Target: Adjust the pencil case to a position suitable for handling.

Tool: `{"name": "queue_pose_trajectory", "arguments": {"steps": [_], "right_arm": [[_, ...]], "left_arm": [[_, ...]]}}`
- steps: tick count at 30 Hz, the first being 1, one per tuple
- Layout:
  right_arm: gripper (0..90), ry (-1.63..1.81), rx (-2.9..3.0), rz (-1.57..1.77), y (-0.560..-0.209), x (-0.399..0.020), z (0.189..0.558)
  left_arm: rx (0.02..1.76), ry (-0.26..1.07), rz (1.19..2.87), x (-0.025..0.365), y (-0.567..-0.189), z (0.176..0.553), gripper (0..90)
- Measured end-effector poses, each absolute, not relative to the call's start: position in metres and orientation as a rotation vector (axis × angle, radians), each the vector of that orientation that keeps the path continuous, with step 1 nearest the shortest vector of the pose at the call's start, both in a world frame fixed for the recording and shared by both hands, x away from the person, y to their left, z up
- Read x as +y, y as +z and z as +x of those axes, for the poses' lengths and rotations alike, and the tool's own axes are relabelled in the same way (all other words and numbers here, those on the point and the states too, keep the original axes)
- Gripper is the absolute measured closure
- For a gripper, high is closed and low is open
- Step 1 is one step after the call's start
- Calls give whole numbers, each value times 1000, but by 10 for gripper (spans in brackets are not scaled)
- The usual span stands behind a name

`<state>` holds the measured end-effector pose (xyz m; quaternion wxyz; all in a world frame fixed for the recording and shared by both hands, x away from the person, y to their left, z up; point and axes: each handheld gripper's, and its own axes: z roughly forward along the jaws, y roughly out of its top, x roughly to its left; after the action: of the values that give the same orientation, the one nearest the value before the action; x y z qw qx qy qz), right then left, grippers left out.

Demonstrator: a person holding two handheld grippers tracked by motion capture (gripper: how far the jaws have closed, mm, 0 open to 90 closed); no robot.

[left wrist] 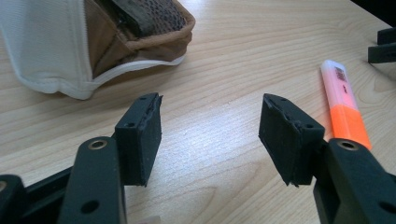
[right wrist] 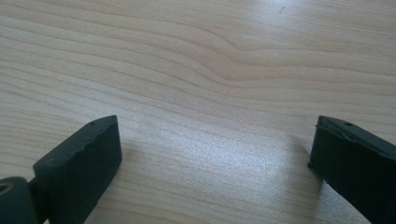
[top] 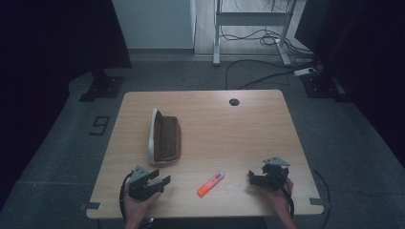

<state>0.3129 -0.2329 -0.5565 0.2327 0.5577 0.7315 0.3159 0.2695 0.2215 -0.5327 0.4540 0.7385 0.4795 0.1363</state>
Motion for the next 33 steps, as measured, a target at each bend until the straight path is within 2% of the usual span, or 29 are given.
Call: {"name": "queue_pose_trajectory", "arguments": {"steps": [13, 33], "right_arm": [[18, 868, 2010, 1532, -556, -233, 313], [18, 868, 2010, 1532, -556, -233, 313]], "left_arm": [[1221, 396, 1759, 234, -524, 271, 370], [1247, 493, 1717, 240, -504, 282, 243]]}}
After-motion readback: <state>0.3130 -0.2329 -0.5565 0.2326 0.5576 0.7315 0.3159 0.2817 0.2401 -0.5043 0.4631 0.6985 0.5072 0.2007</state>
